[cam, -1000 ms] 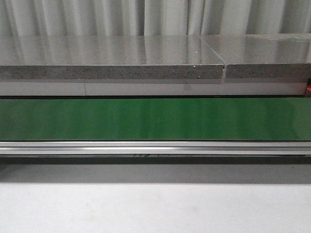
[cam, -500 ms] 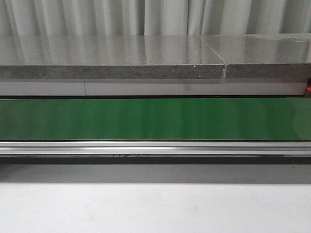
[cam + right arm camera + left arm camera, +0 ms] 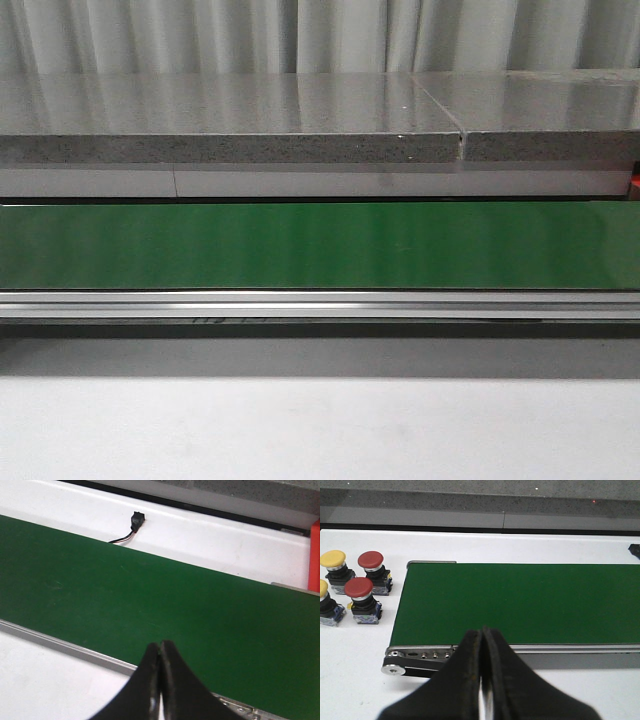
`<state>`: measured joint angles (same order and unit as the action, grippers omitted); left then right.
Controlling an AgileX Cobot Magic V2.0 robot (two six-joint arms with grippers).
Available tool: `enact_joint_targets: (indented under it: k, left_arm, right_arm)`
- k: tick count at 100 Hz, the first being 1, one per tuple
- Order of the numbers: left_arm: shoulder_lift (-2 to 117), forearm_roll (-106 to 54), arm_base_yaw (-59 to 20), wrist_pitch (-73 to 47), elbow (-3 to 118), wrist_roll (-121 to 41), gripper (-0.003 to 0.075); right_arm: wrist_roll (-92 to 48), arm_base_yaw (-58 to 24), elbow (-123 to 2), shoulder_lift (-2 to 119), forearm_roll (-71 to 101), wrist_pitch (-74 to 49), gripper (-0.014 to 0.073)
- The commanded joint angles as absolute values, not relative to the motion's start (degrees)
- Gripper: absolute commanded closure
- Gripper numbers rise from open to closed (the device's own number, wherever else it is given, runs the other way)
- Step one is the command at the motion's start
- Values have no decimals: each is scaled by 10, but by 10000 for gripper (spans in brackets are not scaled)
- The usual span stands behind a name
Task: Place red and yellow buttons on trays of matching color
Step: 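Raise the right gripper back above the belt end, then move the left gripper over a red button beside the belt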
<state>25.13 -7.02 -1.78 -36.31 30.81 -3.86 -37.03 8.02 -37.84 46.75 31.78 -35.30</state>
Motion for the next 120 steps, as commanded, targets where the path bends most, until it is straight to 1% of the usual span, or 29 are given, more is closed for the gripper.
enact_joint_targets:
  k: [1, 6, 9, 12, 13, 18, 21, 24, 25, 29, 31, 36, 40, 56, 73, 81, 100, 120]
  left_arm:
    - [254, -78, -22, -322, 324, -37, 734]
    - [254, -78, -22, -322, 324, -37, 704]
    - [254, -78, -22, -322, 324, -37, 673]
    - [254, -78, -22, -322, 324, -37, 617]
    - [254, -78, -22, -322, 324, -37, 617]
    - [254, -78, -22, -323, 324, -37, 494]
    - [254, -78, -22, -323, 324, -37, 404]
    - [254, -78, -22, -324, 324, -37, 349]
    - [254, -78, -22, -324, 324, -37, 314]
    - [254, -78, -22, -324, 324, -37, 219]
    - [254, -78, -22, -324, 324, -37, 182]
    - [254, -78, -22, -324, 324, -37, 125]
    - [254, -78, -22, -325, 324, -37, 107]
    - [257, -75, -22, -315, 325, -27, 113]
    - [311, 12, -3, -308, 353, 119, 113]
    - [361, 39, 18, -308, 380, 164, 113]
    - [501, 30, 82, -309, 469, 164, 113]
    - [656, -40, 152, -318, 554, 164, 113]
  right_arm:
    - [-376, 81, -394, 462, 329, -327, 661]
    - [-376, 81, -394, 462, 329, -327, 661]
    - [-376, 81, -394, 462, 329, -327, 661]
    - [-376, 81, -394, 462, 329, -327, 661]
    - [-376, 81, -394, 462, 329, -327, 661]
    - [-376, 81, -394, 462, 329, -327, 661]
    - [-376, 81, -394, 462, 329, -327, 661]
    - [-376, 81, -394, 462, 329, -327, 661]
    - [-376, 81, -394, 462, 329, -327, 661]
    - [-376, 81, -394, 462, 329, -327, 661]
    - [-376, 81, -394, 462, 329, -327, 661]
    - [-376, 81, -394, 462, 329, -327, 661]
    - [-376, 81, -394, 462, 329, -327, 661]
    - [-376, 81, -394, 462, 329, -327, 661]
    - [-376, 81, -394, 462, 329, -327, 661]
    - [-376, 81, -394, 462, 329, -327, 661]
    - [-376, 81, -394, 462, 329, -327, 661]
    - [-376, 81, -394, 462, 329, -327, 661]
